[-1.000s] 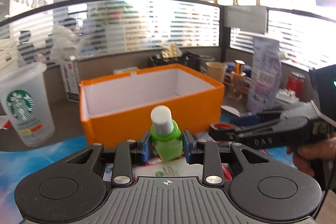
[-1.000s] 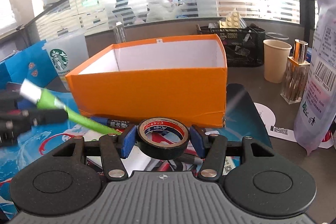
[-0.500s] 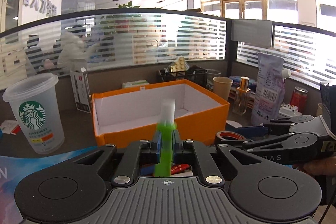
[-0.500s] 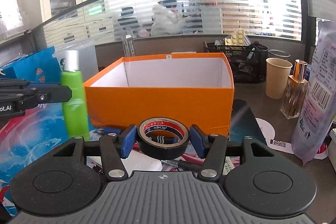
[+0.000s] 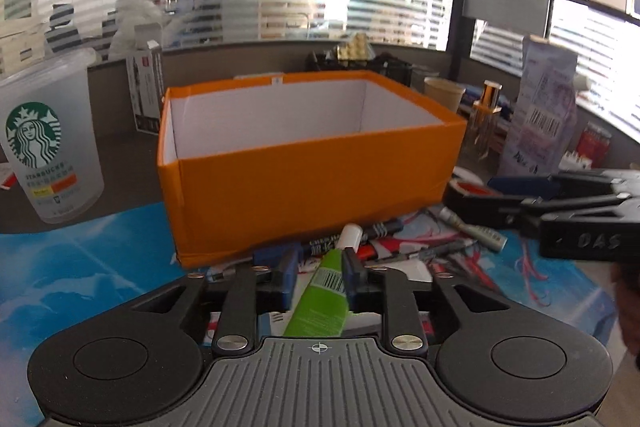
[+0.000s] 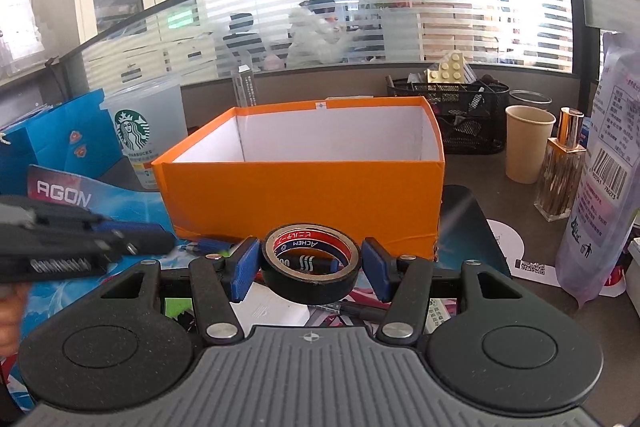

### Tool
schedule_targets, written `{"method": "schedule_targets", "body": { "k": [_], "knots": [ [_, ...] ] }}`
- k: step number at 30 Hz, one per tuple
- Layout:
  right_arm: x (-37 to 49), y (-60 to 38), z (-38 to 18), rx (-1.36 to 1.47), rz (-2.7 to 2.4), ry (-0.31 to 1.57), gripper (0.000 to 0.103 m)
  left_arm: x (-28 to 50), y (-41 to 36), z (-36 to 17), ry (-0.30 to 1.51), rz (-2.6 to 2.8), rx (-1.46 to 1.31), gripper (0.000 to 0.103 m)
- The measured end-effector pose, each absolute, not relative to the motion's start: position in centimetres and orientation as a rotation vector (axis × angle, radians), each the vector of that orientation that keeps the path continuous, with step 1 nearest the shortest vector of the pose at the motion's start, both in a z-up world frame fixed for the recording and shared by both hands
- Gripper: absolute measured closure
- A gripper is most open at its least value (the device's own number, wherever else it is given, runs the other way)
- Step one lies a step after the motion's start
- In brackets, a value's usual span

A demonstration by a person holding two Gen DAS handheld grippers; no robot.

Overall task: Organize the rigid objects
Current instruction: 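Lift and carry the green bottle and tape roll over the orange box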

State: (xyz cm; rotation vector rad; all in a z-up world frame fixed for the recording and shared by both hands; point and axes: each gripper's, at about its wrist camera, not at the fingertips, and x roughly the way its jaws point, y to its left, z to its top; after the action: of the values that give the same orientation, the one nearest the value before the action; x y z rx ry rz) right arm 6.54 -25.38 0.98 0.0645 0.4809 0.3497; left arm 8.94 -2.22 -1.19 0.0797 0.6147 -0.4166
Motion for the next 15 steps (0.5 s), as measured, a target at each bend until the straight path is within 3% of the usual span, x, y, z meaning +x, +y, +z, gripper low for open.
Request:
{"method": "schedule_targets", "body": {
  "k": [1,3,7,8,10,12,15],
  "knots": [
    [6.5,-25.4,1.0,0.064,0.35,0.48,0.051,9.1,-2.4,-1.5,0.623,-0.428,0.087,0.052],
    [6.5,-25.5,1.0,0.069,0.347,0.48,0.051,9.3,-3.1,-2.1,0.629,-0.445,0.118,0.035],
    [6.7,-25.9,0.8,0.083,0.342,0.484,0.051,10.0,-4.5,-3.1,0.623,-0.461,0.183,0.034],
    [6.8,-26.0,0.7,0.086,0.341,0.485,0.05,10.4,-4.7,-3.4,0.638,-0.471,0.187,0.037],
    [6.8,-26.1,0.6,0.089,0.341,0.488,0.051,11.1,-5.0,-4.1,0.653,-0.487,0.177,0.06],
    [6.9,-26.3,0.6,0.093,0.34,0.487,0.051,11.1,-5.0,-4.3,0.627,-0.505,0.168,0.073],
    [6.9,-26.5,0.7,0.097,0.333,0.483,0.051,11.1,-5.2,-4.2,0.631,-0.512,0.176,0.076]
  ]
}}
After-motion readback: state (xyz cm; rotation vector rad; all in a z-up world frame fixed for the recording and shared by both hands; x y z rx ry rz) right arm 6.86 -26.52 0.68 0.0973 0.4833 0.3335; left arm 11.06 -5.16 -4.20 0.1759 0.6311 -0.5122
